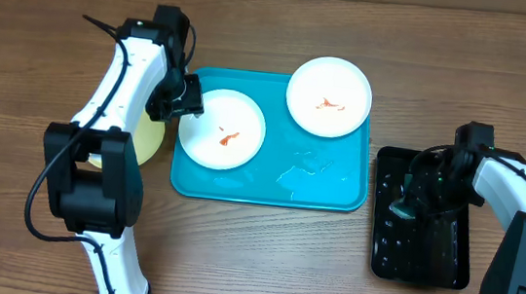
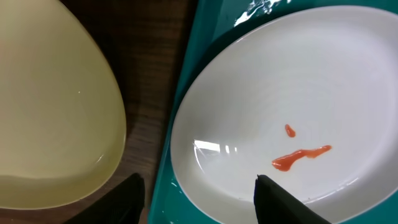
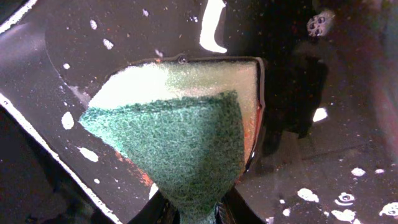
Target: Clean dirty plates on tray and stack at the side
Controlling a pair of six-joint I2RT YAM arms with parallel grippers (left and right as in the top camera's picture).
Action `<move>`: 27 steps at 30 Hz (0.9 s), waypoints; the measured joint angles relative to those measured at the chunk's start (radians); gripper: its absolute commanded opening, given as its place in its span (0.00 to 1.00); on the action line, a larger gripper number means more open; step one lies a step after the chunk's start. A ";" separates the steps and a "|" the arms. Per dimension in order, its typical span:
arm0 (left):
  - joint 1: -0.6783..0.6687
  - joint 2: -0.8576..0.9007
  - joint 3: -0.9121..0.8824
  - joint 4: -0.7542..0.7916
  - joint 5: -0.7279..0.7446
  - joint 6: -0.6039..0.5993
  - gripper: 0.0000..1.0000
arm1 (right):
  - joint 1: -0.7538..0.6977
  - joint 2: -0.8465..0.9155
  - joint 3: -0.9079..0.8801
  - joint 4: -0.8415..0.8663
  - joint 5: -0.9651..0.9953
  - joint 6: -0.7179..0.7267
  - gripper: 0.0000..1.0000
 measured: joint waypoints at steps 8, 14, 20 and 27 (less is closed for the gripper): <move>0.000 0.000 -0.119 0.080 -0.005 0.000 0.56 | 0.000 0.000 0.000 0.000 0.000 0.000 0.20; 0.000 0.000 -0.176 0.130 0.034 0.003 0.54 | 0.000 0.000 0.000 0.000 0.000 0.000 0.20; -0.018 0.000 -0.179 0.132 0.051 0.003 0.55 | 0.000 0.000 0.000 0.000 0.000 0.000 0.20; -0.042 0.000 -0.179 0.132 0.055 0.003 0.55 | 0.000 0.000 0.000 -0.001 0.000 0.000 0.20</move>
